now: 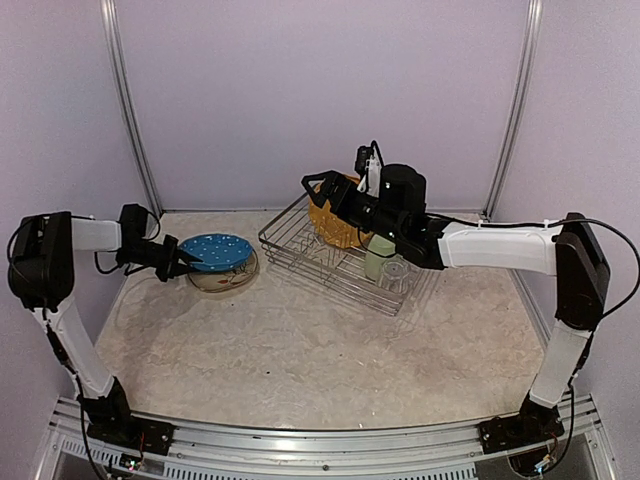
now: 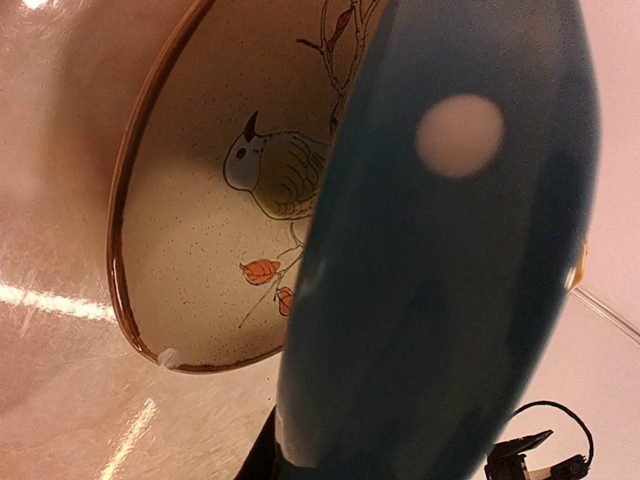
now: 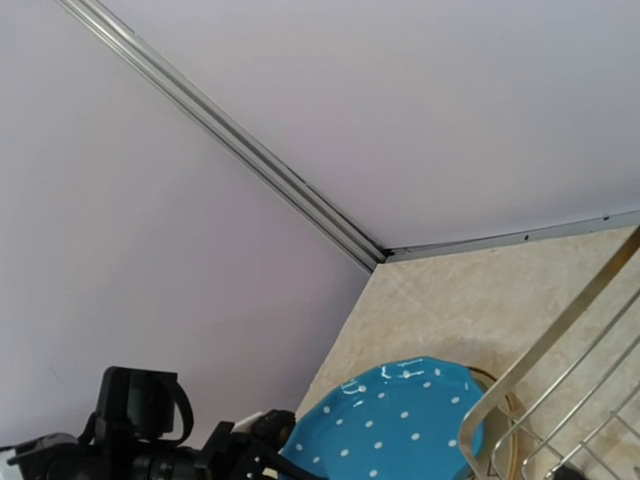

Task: Unload the mixed dishes from the dish rack
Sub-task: Place the plate on the plate.

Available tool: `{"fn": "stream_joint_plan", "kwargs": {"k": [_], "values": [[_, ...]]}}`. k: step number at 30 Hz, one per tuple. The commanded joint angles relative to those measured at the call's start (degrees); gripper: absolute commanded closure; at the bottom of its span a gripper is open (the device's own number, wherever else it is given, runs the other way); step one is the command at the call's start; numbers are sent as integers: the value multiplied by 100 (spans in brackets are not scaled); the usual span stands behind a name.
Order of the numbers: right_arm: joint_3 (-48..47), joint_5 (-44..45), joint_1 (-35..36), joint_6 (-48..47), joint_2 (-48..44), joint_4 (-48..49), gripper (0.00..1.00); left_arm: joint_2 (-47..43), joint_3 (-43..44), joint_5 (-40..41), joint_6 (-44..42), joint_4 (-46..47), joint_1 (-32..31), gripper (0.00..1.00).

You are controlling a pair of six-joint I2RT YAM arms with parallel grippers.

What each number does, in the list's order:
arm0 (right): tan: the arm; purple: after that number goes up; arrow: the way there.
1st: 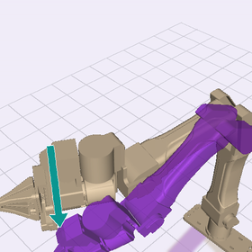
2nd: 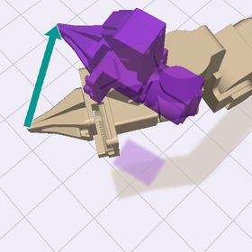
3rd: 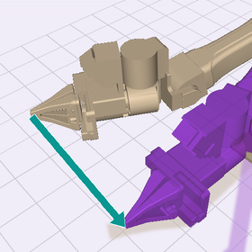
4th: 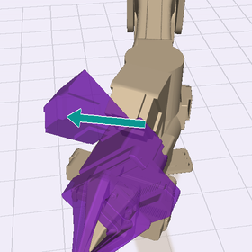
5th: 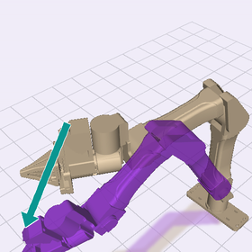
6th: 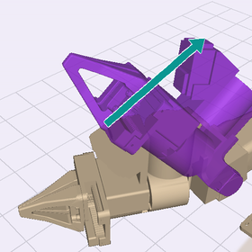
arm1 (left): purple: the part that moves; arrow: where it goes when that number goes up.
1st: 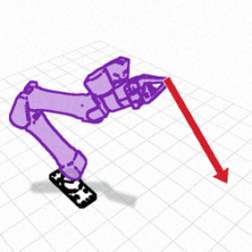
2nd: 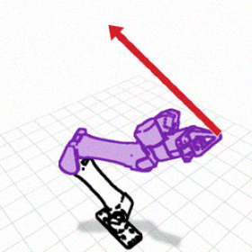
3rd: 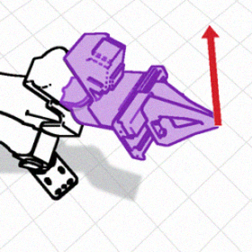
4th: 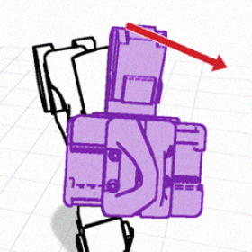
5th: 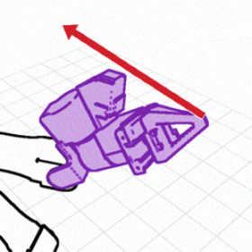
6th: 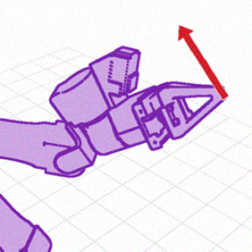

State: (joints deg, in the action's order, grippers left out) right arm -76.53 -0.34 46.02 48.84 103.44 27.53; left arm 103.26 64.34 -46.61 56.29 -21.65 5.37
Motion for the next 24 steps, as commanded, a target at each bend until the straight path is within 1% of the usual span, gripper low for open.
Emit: {"fn": "stream_joint_plan", "kwargs": {"k": [1,7,12,17,20,24], "values": [[73,43,18,-37,-131,-55,3,-2,263,-596,-26,633,-59,100],[87,51,16,-15,-141,-63,3,92,228,-667,46,693,-74,100],[103,60,21,5,-162,-88,3,113,140,-727,176,855,-80,95],[89,60,24,20,-158,-96,4,116,141,-773,194,879,-71,88],[40,43,22,29,-124,-103,4,130,132,-797,197,890,-71,81],[-17,43,25,38,-81,-133,4,141,139,-815,189,873,-57,77]]}}
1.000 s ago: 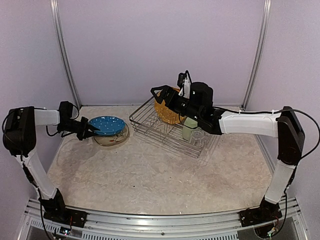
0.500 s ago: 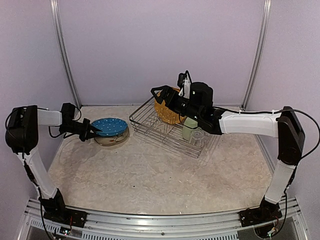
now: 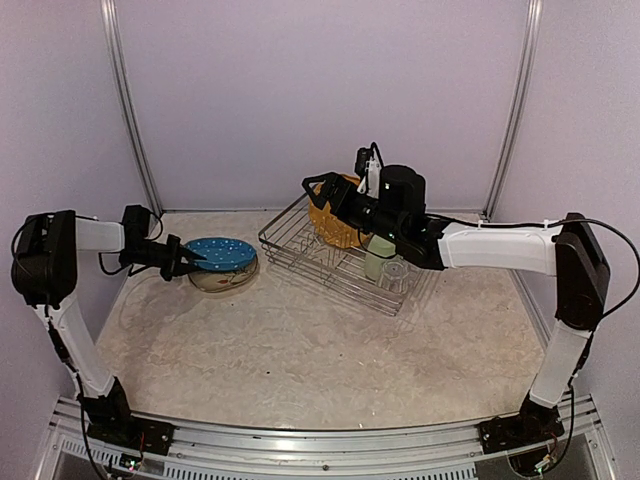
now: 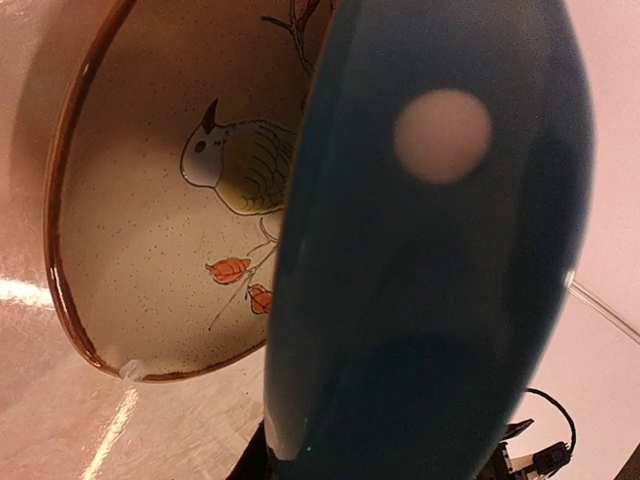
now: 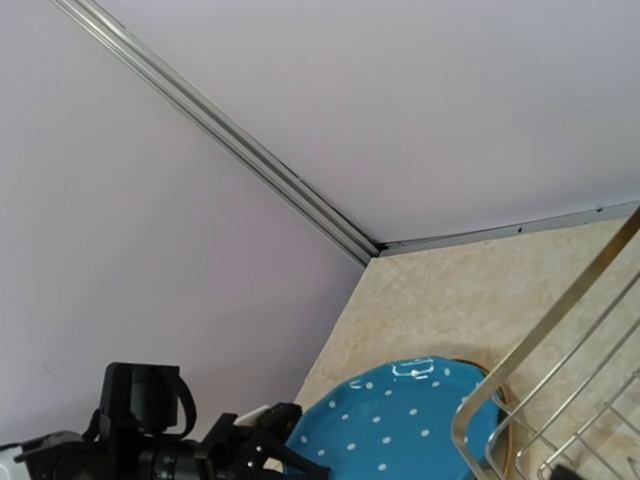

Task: Unload the mixed dishes from the dish rack
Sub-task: Place the plate on the plate.

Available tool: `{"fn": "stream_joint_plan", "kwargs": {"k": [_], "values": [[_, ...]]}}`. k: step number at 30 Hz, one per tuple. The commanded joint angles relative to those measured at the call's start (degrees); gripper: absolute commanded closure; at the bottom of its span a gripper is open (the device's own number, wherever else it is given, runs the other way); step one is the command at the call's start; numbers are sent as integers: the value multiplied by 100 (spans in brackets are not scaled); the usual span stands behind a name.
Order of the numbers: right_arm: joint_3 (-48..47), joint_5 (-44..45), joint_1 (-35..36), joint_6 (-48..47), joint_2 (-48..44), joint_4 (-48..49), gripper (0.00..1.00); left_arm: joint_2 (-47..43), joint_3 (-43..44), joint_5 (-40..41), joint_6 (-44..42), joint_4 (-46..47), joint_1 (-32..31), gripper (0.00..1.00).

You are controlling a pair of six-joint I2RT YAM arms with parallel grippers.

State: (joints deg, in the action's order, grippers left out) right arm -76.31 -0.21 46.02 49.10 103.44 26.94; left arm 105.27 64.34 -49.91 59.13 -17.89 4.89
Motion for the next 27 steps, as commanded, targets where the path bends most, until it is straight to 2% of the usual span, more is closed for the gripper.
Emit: {"fn": "stream_joint_plan", "kwargs": {"k": [1,7,8,12,19,22,27], "values": [[-37,30,19,12,-81,-79,4,-63,147,-485,-97,490,-8,77],[-86,30,25,-2,-78,-126,4,-80,156,-409,-121,397,47,72],[-91,31,17,1,-83,-132,4,-89,165,-375,-140,355,52,68],[-85,30,27,-6,-78,-137,4,-141,138,-222,-149,242,105,43],[-33,34,20,5,-89,-127,4,-66,158,-116,-82,74,144,29],[-33,34,17,-51,-79,-177,4,-67,273,119,-154,-238,162,14],[-39,108,21,-129,-61,-260,4,-160,453,460,-308,-651,186,11]]}}
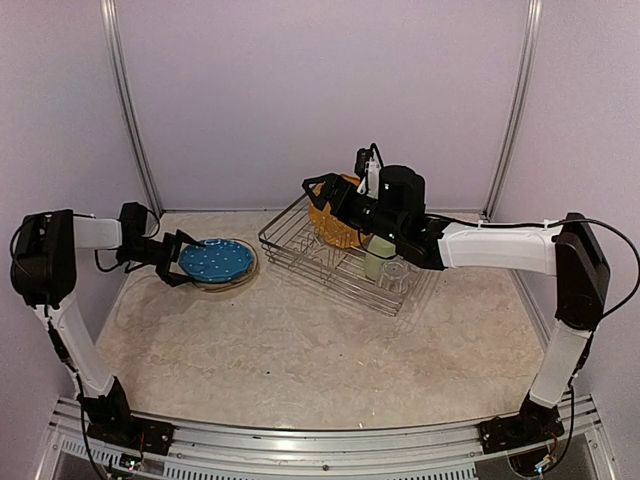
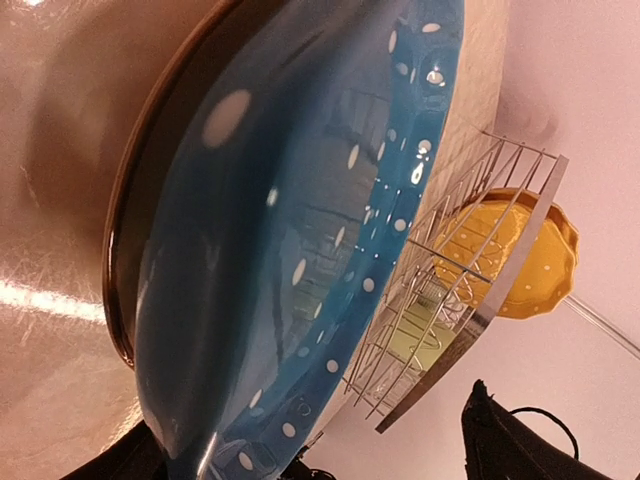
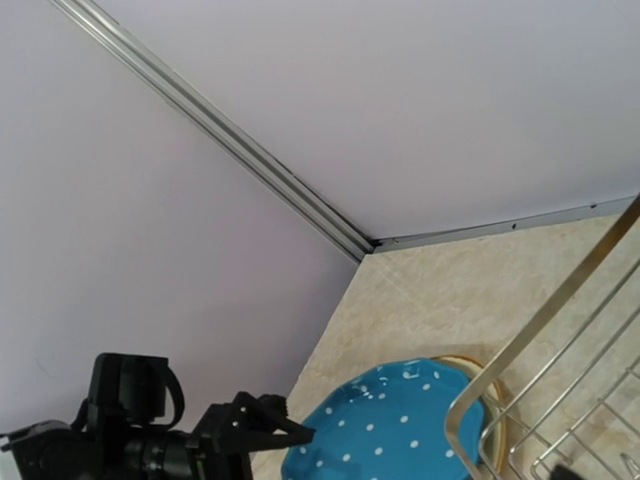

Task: Unload the mixed dishes from the dish rack
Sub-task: Place the plate on the plate, then grab the plate from the dish rack.

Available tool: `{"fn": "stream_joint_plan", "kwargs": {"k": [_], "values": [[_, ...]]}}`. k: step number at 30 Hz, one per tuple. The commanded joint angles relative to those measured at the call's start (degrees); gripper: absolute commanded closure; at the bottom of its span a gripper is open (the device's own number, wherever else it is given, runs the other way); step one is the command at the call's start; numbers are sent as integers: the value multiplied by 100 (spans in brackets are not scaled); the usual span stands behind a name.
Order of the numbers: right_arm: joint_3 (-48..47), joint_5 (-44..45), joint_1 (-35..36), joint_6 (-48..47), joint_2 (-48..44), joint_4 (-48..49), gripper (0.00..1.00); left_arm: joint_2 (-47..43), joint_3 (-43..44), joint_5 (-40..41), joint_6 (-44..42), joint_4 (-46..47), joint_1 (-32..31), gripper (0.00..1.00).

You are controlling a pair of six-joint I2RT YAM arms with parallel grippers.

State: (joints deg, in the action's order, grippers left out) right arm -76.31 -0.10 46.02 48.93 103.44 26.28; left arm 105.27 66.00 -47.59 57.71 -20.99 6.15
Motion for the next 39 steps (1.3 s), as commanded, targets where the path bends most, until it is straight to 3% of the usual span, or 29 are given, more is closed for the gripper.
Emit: {"fn": "stream_joint_plan", "kwargs": {"k": [1,13,22,29,39], "values": [[-53,128,21,-151,-58,-239,4,-192,309,298,-177,-397,61,11],[-404,633,-52,-918,-51,-1218,3,22,630,620,-178,-1073,97,10],[-826,100,-684,-1624,25,-2208,3,-344,818,1093,-546,-1314,130,10],[-1583,20,-1054,-2355,397,-3402,14,-1138,664,1077,-1022,-807,-10,11],[-2582,31,-1312,-3257,1114,-4513,25,-1900,696,1601,-1756,-722,-746,11]]}}
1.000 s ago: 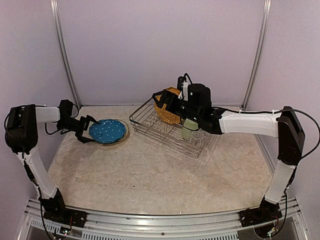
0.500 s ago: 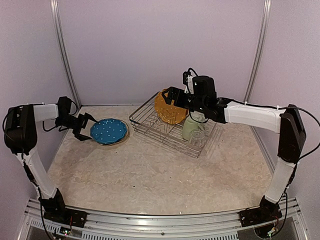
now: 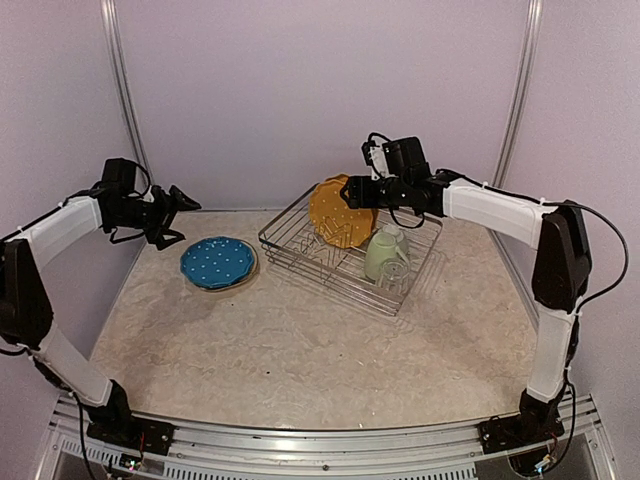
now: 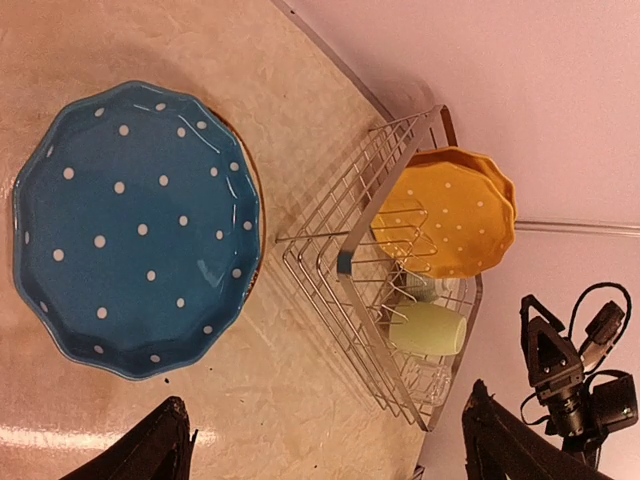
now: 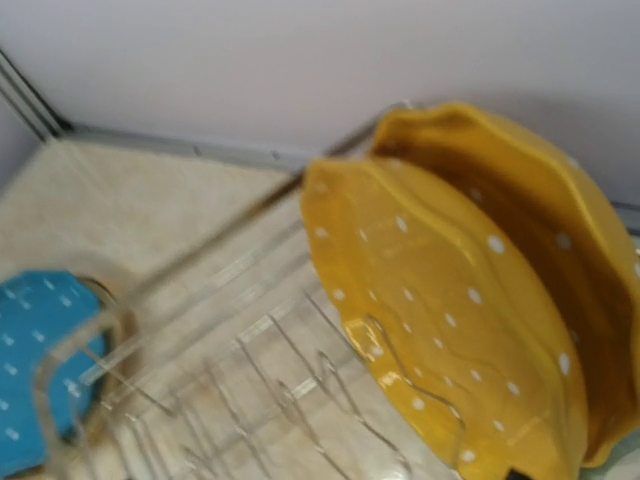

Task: Unload the mixed dishes from the dish rack
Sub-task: Grab the plate from the dish rack.

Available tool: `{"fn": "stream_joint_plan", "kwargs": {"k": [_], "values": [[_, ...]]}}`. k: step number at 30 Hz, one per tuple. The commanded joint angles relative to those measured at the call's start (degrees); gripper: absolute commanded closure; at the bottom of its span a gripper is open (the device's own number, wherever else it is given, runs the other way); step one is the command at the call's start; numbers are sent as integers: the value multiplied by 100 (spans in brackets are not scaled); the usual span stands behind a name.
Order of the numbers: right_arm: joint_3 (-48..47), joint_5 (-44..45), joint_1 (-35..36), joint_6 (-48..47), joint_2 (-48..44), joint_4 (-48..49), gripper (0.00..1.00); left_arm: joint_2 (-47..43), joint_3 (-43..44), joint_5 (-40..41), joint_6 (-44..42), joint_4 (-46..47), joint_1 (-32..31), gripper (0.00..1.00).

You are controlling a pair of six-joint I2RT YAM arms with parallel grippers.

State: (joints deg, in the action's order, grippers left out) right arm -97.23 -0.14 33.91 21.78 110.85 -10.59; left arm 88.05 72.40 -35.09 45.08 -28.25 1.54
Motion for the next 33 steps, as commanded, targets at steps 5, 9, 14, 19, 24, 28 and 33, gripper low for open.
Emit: {"fn": "stream_joint_plan", "kwargs": {"k": [5,9,14,19,24,28,33], "values": [[-1052,499,-172,-821,778,-1340,24,-314,137,616,-746,-97,-566,11],[-1246,568,-269,-917,1015,-1477,19,-308,138,693,-832,-108,-669,11],[-1528,387,-414,-1010,1371,-1524,17,-176,154,547,-789,-84,-697,11],[-1881,295,-508,-1170,1756,-1528,15,-108,155,513,-817,-53,-717,11],[-2265,27,-627,-1216,2121,-1544,16,-130,137,635,-895,-51,-744,11],[-2491,-392,-693,-1253,2368,-1538,22,-27,176,506,-853,-57,-751,11],[-2617,-695,-688,-1209,2512,-1537,27,100,216,408,-814,-84,-727,11]]}}
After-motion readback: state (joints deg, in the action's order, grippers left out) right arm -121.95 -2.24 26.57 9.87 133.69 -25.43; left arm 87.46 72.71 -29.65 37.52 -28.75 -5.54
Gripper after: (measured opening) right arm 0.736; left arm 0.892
